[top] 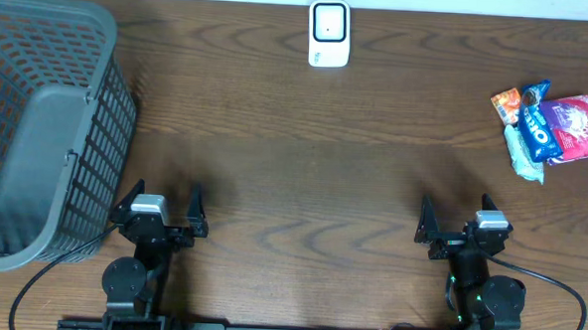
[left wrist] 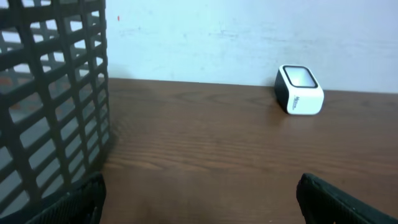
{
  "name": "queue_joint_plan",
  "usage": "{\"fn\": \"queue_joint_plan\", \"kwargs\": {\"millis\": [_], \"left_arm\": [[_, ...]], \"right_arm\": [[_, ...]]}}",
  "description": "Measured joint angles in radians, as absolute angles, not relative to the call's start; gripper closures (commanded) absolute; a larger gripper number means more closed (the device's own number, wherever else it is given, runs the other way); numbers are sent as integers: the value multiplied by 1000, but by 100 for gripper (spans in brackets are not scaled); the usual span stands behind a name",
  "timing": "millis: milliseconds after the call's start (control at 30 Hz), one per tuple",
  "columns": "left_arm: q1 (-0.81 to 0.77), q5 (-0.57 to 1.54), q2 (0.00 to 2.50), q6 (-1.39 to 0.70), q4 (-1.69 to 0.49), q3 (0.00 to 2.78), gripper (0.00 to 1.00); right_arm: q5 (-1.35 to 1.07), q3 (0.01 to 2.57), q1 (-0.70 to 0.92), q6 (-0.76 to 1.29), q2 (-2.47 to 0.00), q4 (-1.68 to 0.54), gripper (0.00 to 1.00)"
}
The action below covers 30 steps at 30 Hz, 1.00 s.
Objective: Scan the item barcode
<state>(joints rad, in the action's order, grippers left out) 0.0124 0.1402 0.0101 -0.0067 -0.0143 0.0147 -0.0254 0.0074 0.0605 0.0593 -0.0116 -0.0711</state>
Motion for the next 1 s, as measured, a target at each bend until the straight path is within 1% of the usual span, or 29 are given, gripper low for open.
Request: {"fn": "queue_joint_plan", "kwargs": {"millis": [233, 1000], "left_arm": [[12, 144, 10, 30, -14, 15, 2], [12, 144, 10, 31, -14, 15, 2]], "right_arm": [[-25, 7, 60, 59, -12, -71, 1], [-25, 7, 60, 59, -12, -71, 1]]}}
